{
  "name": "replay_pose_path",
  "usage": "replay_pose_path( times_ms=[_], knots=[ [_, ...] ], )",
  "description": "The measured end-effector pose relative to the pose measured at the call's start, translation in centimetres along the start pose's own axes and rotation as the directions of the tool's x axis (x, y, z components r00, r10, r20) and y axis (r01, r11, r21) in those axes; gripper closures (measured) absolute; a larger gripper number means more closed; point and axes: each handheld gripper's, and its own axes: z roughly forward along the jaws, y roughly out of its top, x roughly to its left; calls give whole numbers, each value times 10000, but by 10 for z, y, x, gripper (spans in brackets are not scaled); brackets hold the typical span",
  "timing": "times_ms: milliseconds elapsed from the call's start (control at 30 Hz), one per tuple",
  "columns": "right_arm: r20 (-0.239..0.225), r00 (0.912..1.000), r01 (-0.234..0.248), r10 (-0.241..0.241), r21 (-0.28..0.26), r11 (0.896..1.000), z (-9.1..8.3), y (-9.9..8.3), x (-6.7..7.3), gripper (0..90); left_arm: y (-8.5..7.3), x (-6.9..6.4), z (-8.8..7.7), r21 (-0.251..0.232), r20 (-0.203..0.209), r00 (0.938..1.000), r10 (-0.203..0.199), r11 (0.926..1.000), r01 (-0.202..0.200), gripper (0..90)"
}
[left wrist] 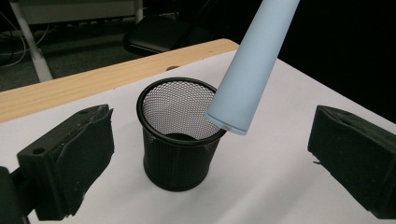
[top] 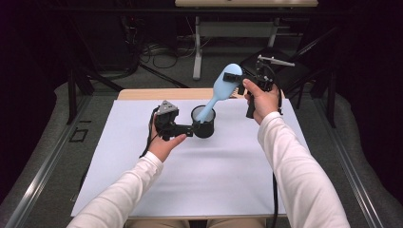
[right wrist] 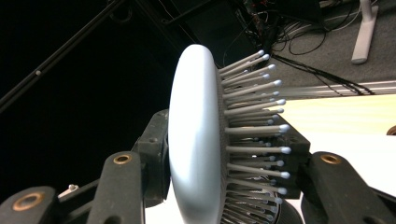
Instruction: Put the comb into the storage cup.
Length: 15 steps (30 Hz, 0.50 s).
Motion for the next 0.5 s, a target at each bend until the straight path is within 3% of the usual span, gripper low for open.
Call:
replay_pose_path(
  times_ms=[300,500],
  knots=[
    [376,9953,893,-889,-84,9960,4,0,12,497,-2,4,-6,125,15,10000,-10,9999,10,6],
    [543,9911,1226,-1214,-181,9923,3,3,17,497,-2,5,-10,117,2,10000,-7,9999,7,6]
  ],
)
